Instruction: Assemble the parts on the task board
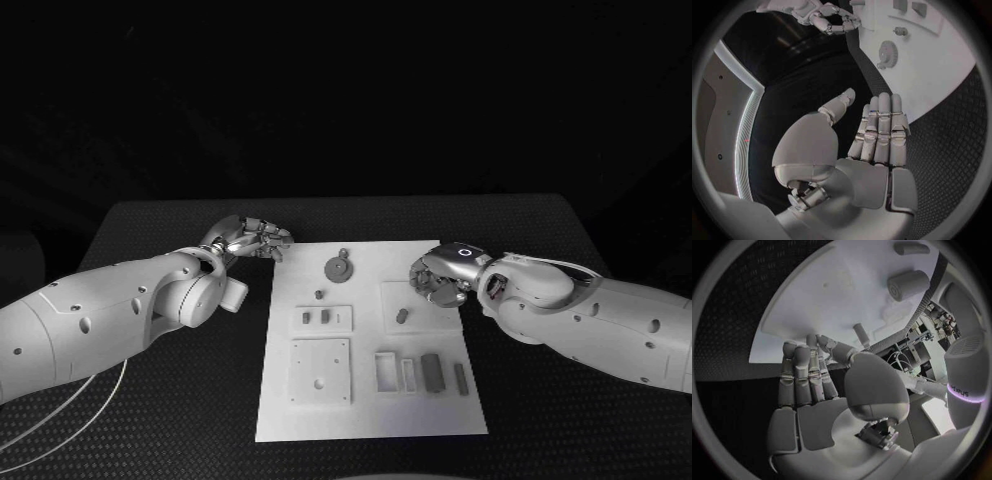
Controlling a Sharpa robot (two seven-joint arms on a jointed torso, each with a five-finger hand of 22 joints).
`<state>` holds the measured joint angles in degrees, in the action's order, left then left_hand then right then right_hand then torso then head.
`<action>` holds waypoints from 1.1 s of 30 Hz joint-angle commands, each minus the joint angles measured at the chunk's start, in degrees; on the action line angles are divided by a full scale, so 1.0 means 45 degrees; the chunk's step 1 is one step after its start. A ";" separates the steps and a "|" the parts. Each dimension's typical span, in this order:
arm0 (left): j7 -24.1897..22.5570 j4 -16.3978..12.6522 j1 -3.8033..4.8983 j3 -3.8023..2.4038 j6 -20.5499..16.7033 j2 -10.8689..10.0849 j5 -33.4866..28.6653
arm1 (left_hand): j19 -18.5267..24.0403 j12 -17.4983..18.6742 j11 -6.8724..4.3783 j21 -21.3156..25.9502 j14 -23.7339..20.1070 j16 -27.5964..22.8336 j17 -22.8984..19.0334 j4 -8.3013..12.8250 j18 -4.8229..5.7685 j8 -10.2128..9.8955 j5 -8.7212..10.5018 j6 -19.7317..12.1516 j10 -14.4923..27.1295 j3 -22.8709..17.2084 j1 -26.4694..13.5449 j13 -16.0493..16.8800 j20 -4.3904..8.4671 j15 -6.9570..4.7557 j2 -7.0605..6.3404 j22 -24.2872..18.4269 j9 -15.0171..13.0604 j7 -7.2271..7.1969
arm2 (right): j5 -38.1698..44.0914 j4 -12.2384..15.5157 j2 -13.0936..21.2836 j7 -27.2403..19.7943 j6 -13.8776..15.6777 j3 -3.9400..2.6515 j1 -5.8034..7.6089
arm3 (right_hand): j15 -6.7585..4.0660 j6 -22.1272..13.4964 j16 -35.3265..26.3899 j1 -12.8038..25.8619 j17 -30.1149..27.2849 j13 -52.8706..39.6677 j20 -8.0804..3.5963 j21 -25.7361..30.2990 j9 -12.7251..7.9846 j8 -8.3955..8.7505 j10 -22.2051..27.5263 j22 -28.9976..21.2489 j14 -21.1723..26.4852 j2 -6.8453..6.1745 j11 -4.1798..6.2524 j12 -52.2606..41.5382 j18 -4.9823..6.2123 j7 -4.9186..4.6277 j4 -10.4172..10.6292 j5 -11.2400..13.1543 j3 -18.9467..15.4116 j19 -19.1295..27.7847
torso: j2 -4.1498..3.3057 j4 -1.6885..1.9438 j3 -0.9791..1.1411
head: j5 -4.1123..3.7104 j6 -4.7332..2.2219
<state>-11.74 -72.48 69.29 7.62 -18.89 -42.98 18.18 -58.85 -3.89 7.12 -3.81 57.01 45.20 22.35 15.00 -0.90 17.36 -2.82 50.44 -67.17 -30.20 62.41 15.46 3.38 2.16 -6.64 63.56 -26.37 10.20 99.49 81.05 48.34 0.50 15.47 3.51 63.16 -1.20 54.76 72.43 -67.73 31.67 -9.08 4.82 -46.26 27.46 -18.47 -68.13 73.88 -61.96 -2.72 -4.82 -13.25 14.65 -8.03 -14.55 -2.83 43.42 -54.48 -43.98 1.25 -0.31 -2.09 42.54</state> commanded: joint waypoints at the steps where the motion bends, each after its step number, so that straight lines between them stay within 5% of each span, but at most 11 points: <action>1: -0.0026 -0.0058 0.0015 -0.0007 0.0177 0.0004 -0.0091 | -0.0008 0.0042 0.0014 -0.0002 0.0062 -0.0058 0.0035 -0.0005 0.0015 -0.0039 -0.0025 -0.0128 0.0114 0.0095 -0.0129 -0.0020 0.0008 0.0001 -0.0044 -0.0026 0.0017 -0.0008 | 0.0541 -0.0050 -0.0067 0.0390 -0.0811 0.0136 -0.0182 | -0.0036 0.0076 -0.0033 0.0173 0.0014 0.0042 -0.0052 -0.0039 -0.0020 -0.0078 0.0021 0.0028 -0.0003 -0.0026 -0.0029 0.0033 0.0077 0.0000 -0.0100 -0.0009 0.0053 -0.0053 | 0.0000 0.0007 0.0003 | -0.0016 0.0023; 5: -0.0001 -0.0074 0.0015 -0.0007 0.0173 -0.0005 -0.0091 | 0.0005 0.0041 0.0046 0.0002 0.0053 -0.0099 0.0072 -0.0008 0.0019 -0.0070 -0.0025 -0.0199 0.0205 0.0113 -0.0134 -0.0042 0.0003 0.0009 -0.0067 -0.0063 0.0032 0.0022 | 0.0870 -0.0033 -0.0095 0.0572 -0.0790 0.0163 -0.0193 | 0.0042 0.0002 -0.0057 0.0279 0.0019 0.0093 -0.0043 -0.0016 -0.0038 -0.0037 0.0227 0.0047 0.0042 -0.0445 -0.0113 0.0207 0.0077 -0.0024 -0.0224 -0.0008 0.0046 -0.0024 | 0.0001 0.0005 -0.0002 | -0.0027 0.0044; 9: 0.0018 -0.0086 0.0015 -0.0007 0.0184 -0.0006 -0.0094 | 0.0011 0.0037 0.0068 0.0000 0.0050 -0.0130 0.0104 -0.0016 0.0021 -0.0094 -0.0026 -0.0256 0.0270 0.0126 -0.0138 -0.0059 0.0000 0.0015 -0.0083 -0.0091 0.0042 0.0047 | 0.1199 -0.0006 -0.0145 0.0800 -0.0687 0.0219 -0.0207 | 0.0129 -0.0208 -0.0094 0.0394 0.0024 0.0130 -0.0006 0.0031 -0.0093 0.0082 0.0370 0.0062 0.0144 -0.1251 -0.0201 0.0355 0.0077 -0.0114 -0.0155 -0.0012 0.0052 0.0025 | 0.0000 0.0005 -0.0004 | -0.0019 0.0052; 17: 0.0037 -0.0096 0.0015 -0.0007 0.0219 -0.0005 -0.0114 | 0.0009 0.0031 0.0094 -0.0005 0.0061 -0.0159 0.0151 -0.0028 0.0020 -0.0123 -0.0023 -0.0331 0.0347 0.0148 -0.0150 -0.0078 -0.0002 0.0017 -0.0101 -0.0124 0.0055 0.0079 | 0.1490 -0.0019 -0.0192 0.0975 -0.0613 0.0261 -0.0220 | 0.0156 -0.0299 -0.0083 0.0321 0.0054 0.0127 0.0008 0.0058 -0.0112 0.0122 0.0380 0.0094 0.0208 -0.1765 -0.0226 0.0439 0.0077 -0.0155 0.0089 -0.0007 0.0151 0.0037 | 0.0001 0.0006 -0.0003 | -0.0027 0.0083; 25: 0.0037 -0.0127 0.0014 -0.0007 0.0231 0.0004 -0.0119 | 0.0000 0.0024 0.0101 -0.0010 0.0071 -0.0171 0.0174 -0.0048 0.0019 -0.0126 -0.0022 -0.0349 0.0369 0.0158 -0.0166 -0.0084 -0.0003 0.0017 -0.0087 -0.0138 0.0056 0.0090 | 0.1557 -0.0032 -0.0281 0.0978 -0.0607 0.0282 -0.0260 | 0.0106 -0.0151 -0.0057 0.0182 0.0077 0.0060 -0.0004 0.0049 -0.0067 0.0024 0.0198 0.0129 0.0199 -0.1589 -0.0169 0.0375 0.0077 -0.0090 0.0191 -0.0008 0.0214 0.0016 | 0.0003 0.0005 0.0002 | -0.0009 0.0115; 33: 0.0051 -0.0129 0.0014 -0.0006 0.0253 -0.0017 -0.0119 | -0.0035 0.0013 0.0103 -0.0026 0.0112 -0.0168 0.0213 -0.0062 0.0008 -0.0120 -0.0022 -0.0356 0.0385 0.0164 -0.0164 -0.0088 0.0009 0.0004 -0.0068 -0.0151 0.0053 0.0091 | 0.1812 -0.0061 -0.0290 0.1072 -0.0781 0.0285 -0.0287 | -0.0140 0.0496 0.0006 0.0147 0.0113 -0.0175 -0.0061 -0.0003 0.0113 -0.0356 -0.0475 0.0211 0.0038 -0.0545 0.0096 0.0080 0.0077 0.0189 0.0061 -0.0009 0.0148 -0.0084 | 0.0001 0.0002 0.0000 | -0.0015 0.0158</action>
<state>-11.25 -72.89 69.29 7.62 -18.58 -43.08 18.04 -58.86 -3.89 7.58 -3.81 57.04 44.75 23.24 14.86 -0.87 17.12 -2.82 49.41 -65.81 -29.75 62.11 15.16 3.38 2.14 -6.94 62.94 -26.18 10.61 106.02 81.32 47.17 4.32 16.70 4.00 62.92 -1.52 56.63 72.21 -66.69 32.10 -19.58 4.70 -46.26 27.91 -19.80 -69.87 74.82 -61.85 -6.29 -4.46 -12.67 14.54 -7.10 -14.21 -2.83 44.21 -54.60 -43.97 1.27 -0.31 -2.18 43.19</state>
